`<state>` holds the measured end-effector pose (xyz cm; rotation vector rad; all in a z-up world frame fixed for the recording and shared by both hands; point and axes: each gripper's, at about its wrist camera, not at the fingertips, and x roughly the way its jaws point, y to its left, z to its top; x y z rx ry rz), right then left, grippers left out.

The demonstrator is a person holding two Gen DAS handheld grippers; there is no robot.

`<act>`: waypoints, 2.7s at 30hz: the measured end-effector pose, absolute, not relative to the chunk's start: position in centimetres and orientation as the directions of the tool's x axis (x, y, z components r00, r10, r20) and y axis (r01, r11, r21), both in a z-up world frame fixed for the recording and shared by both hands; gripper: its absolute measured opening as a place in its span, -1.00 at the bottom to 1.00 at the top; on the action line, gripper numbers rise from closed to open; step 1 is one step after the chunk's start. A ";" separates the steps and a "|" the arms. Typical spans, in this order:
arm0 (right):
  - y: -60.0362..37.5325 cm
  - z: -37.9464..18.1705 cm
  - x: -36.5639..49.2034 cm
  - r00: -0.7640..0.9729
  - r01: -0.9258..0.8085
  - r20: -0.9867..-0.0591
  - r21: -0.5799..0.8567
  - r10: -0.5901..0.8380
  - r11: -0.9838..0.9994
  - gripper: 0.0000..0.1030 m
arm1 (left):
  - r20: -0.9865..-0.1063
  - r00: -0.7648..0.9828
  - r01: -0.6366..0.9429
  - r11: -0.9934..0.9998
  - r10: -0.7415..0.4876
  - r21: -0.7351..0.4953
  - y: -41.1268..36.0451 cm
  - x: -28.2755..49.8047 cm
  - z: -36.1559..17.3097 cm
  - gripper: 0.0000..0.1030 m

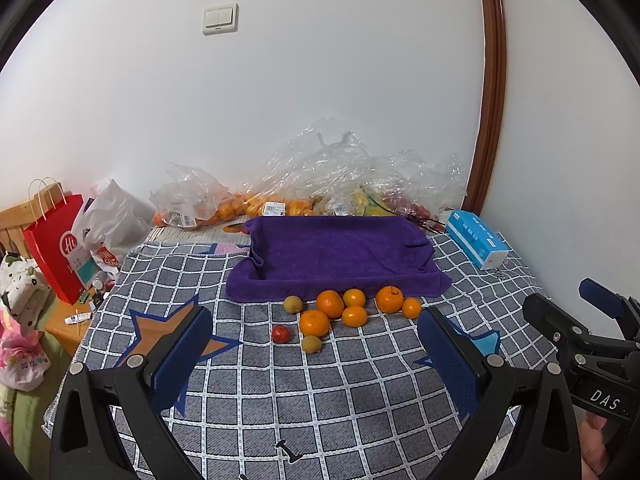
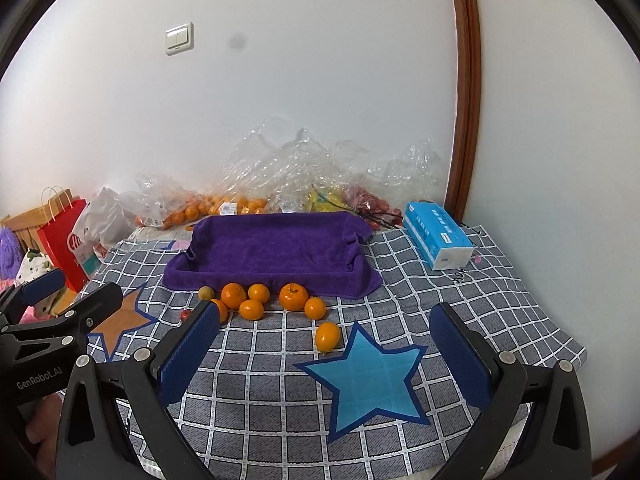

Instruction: Organize fruits

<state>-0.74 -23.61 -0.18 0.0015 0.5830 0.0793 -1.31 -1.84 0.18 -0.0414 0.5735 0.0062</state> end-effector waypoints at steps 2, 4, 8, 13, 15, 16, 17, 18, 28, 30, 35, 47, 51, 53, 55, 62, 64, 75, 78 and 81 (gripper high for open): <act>-23.6 -0.2 -0.8 0.832 -0.074 -0.549 0.024 0.075 0.997 1.00 | -0.542 0.840 -0.017 0.999 -0.006 -0.037 -1.9 -1.3 0.2 0.99; -23.6 -0.2 -0.8 0.833 -0.074 -0.548 0.025 0.076 0.997 1.00 | -0.542 0.840 -0.018 0.999 -0.005 -0.036 -1.9 -1.4 0.2 0.99; -23.5 -0.1 -0.9 0.836 -0.075 -0.542 0.028 0.078 0.997 1.00 | -0.541 0.841 -0.018 0.999 -0.005 -0.037 -1.9 -1.4 0.1 0.99; -23.5 -0.3 -0.7 0.835 -0.074 -0.545 0.022 0.074 0.997 1.00 | -0.541 0.841 -0.018 0.999 -0.007 -0.041 -1.9 -1.3 0.3 0.99; -23.4 -0.3 -0.7 0.833 -0.075 -0.547 0.023 0.076 0.997 1.00 | -0.540 0.842 -0.017 0.999 -0.007 -0.040 -1.8 -1.4 0.3 0.99; -23.4 -0.3 -0.7 0.834 -0.075 -0.547 0.024 0.076 0.997 1.00 | -0.540 0.842 -0.017 0.999 -0.007 -0.040 -1.8 -1.4 0.3 0.99; -23.4 -0.3 -0.7 0.834 -0.075 -0.546 0.023 0.075 0.997 1.00 | -0.539 0.842 -0.016 0.999 -0.008 -0.041 -1.8 -1.4 0.3 0.99; -23.4 -0.4 -0.7 0.834 -0.075 -0.547 0.022 0.074 0.997 1.00 | -0.540 0.842 -0.017 0.999 -0.007 -0.040 -1.8 -1.4 0.3 0.99; -23.2 -1.2 0.4 0.836 -0.081 -0.542 0.024 0.081 0.996 1.00 | -0.546 0.838 -0.026 0.999 -0.001 -0.041 -1.3 -0.8 0.0 0.99; -23.0 -1.6 0.9 0.840 -0.071 -0.539 0.015 0.068 0.997 1.00 | -0.550 0.835 -0.031 0.999 0.002 -0.043 -1.0 -0.4 -0.4 0.99; -22.6 -2.9 2.7 0.818 -0.098 -0.570 0.003 0.082 0.995 1.00 | -0.578 0.816 -0.051 0.997 0.009 -0.056 0.1 1.3 -1.9 0.99; -24.8 -8.4 7.9 0.749 -0.072 -0.655 0.075 0.104 0.995 0.86 | -0.671 0.739 -0.129 0.990 0.060 -0.053 4.3 6.5 -8.2 0.98; -24.9 -11.5 9.5 0.704 -0.059 -0.702 0.097 0.110 0.994 0.71 | -0.708 0.703 -0.133 0.990 0.066 -0.040 5.5 7.8 -10.1 0.94; -24.6 -13.0 10.1 0.685 -0.058 -0.719 0.108 0.118 0.993 0.62 | -0.728 0.683 -0.138 0.989 0.059 -0.050 6.1 8.5 -11.0 0.94; -24.4 -14.1 10.7 0.670 -0.055 -0.733 0.108 0.117 0.993 0.51 | -0.738 0.672 -0.153 0.986 0.059 -0.060 6.8 8.9 -11.8 0.94; -24.2 -16.7 12.7 0.628 -0.035 -0.767 0.142 0.132 0.989 0.21 | -0.756 0.654 -0.125 0.989 0.024 -0.076 6.9 9.6 -13.0 0.94; -24.0 -17.3 13.1 0.617 -0.038 -0.776 0.137 0.131 0.990 -0.09 | -0.751 0.661 -0.103 0.991 0.005 -0.085 6.3 9.5 -13.1 0.94; -24.6 -17.6 12.9 0.618 -0.060 -0.775 0.119 0.131 0.991 -0.36 | -0.758 0.651 -0.014 0.998 -0.038 -0.062 3.0 10.2 -13.8 0.94; -25.2 -17.6 12.6 0.620 -0.058 -0.771 0.137 0.143 0.989 -0.36 | -0.759 0.651 -0.031 0.998 -0.025 -0.059 3.6 10.7 -13.8 0.77; -25.6 -17.6 12.5 0.621 -0.056 -0.769 0.147 0.150 0.988 -0.36 | -0.769 0.638 -0.026 0.998 -0.029 -0.059 4.0 11.2 -14.1 0.57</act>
